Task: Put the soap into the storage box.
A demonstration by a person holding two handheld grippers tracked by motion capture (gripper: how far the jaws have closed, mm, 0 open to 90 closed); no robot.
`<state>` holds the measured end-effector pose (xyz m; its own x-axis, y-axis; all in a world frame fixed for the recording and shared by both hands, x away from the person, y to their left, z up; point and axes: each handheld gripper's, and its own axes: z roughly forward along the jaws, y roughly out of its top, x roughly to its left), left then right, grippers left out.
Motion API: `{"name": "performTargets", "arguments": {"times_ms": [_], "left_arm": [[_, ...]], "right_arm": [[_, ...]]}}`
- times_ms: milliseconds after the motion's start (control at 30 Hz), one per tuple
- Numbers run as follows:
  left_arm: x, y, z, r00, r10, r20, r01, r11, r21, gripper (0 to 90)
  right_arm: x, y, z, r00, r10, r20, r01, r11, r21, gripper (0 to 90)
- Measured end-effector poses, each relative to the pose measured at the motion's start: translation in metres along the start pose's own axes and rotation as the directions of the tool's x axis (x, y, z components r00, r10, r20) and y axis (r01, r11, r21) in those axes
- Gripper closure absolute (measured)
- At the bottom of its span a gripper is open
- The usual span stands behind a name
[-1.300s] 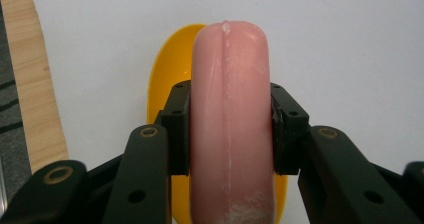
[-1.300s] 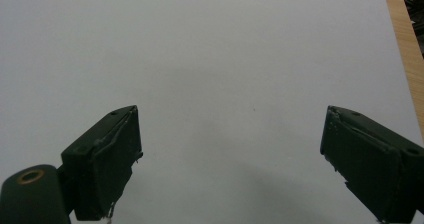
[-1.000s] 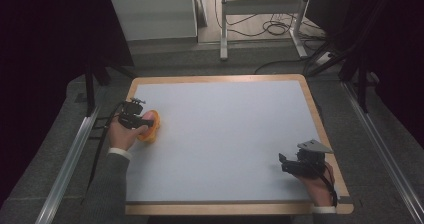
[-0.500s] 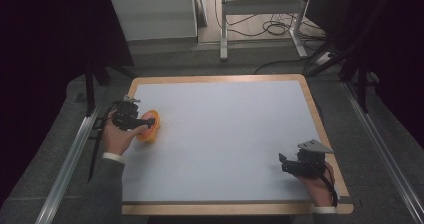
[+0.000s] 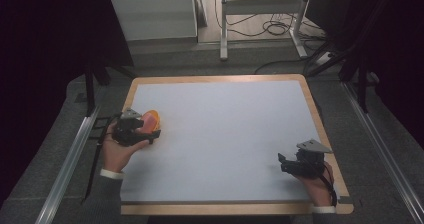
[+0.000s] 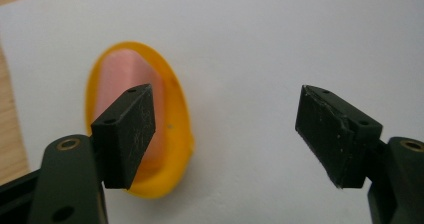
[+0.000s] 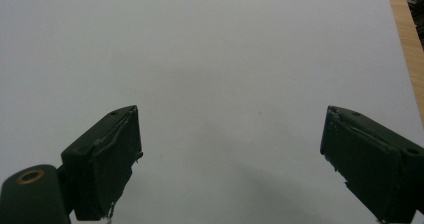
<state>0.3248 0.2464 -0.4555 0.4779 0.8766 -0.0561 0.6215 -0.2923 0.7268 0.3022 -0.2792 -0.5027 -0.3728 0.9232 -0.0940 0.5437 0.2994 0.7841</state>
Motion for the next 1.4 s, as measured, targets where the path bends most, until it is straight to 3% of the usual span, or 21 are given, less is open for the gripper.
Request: {"name": "performTargets", "arguments": {"times_ms": [200,333,767,1067,1400], "left_arm": [[-0.011,-0.023,0.001,0.9993,0.012,0.035,-0.011,0.9996,-0.026,24.8],[-0.016,-0.037,0.006,0.9990,0.025,0.037,-0.024,0.9997,-0.008,25.1],[-0.023,-0.076,0.013,0.9948,-0.044,0.092,0.042,0.9989,0.018,24.9],[-0.019,-0.081,0.022,0.9949,-0.044,0.091,0.041,0.9985,0.037,25.0],[-0.016,-0.081,0.018,0.9945,-0.063,0.083,0.062,0.9979,0.020,24.1]], "right_arm": [[0.000,0.000,-0.001,1.0000,-0.003,0.000,0.003,1.000,-0.012,9.3],[0.001,0.001,-0.001,0.9999,-0.010,-0.003,0.010,1.000,-0.014,9.2],[0.006,0.001,0.000,0.9997,-0.025,-0.007,0.025,1.000,-0.010,9.3],[0.003,0.000,0.001,0.9998,-0.022,0.001,0.022,1.000,-0.008,9.3],[0.009,0.003,0.004,0.9990,-0.044,-0.010,0.044,0.999,-0.015,9.3]]}}
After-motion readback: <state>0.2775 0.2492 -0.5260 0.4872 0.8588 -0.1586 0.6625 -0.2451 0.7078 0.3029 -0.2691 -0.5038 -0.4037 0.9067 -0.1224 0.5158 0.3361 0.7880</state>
